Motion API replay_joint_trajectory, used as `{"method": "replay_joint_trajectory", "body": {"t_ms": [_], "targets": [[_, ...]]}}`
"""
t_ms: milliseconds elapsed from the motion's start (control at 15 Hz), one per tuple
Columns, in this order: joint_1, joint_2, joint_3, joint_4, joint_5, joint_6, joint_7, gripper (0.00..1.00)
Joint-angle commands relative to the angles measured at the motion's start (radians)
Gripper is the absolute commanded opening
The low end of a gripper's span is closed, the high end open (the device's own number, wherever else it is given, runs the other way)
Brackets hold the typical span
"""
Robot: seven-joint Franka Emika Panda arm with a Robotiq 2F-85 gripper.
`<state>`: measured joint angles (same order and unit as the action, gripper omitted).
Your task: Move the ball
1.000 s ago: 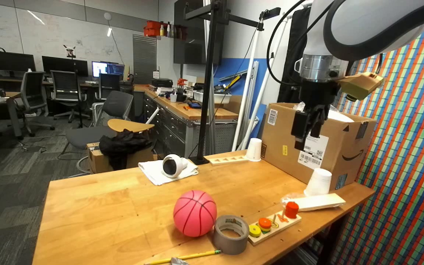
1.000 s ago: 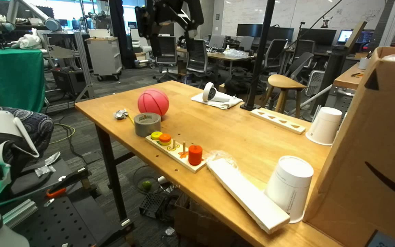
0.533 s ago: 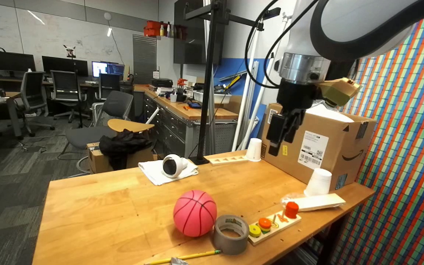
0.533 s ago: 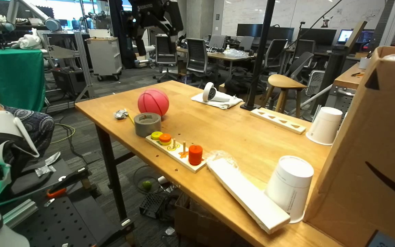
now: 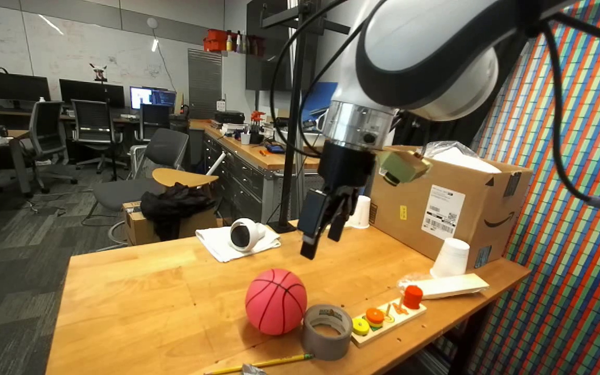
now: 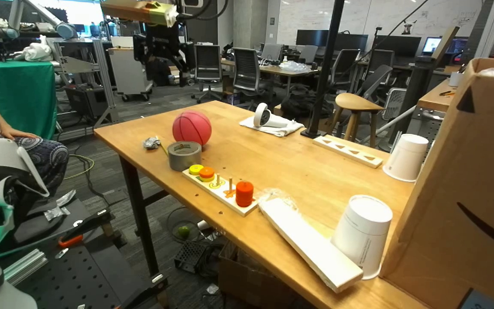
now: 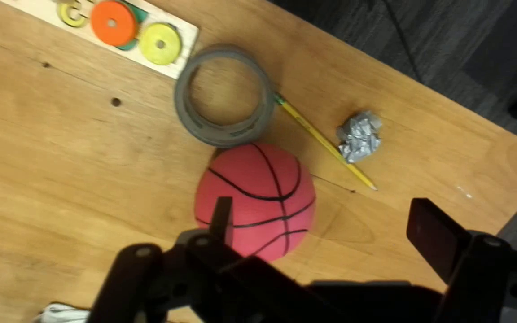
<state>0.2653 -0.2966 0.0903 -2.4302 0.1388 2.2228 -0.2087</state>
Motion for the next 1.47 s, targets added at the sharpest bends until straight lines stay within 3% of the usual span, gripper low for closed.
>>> {"method": "replay_joint_trajectory", "body": {"t_ms": [0, 467, 1400], "targets": [[0.046, 0.157, 0.025, 0.143, 0.132, -0.016, -0.108, 1.0], [0.037, 0.327, 0.121, 0.297, 0.23, -0.082, -0.18, 1.0], [0.008, 0.582, 0.176, 0.422, 0.168, -0.087, -0.165, 1.0]]}}
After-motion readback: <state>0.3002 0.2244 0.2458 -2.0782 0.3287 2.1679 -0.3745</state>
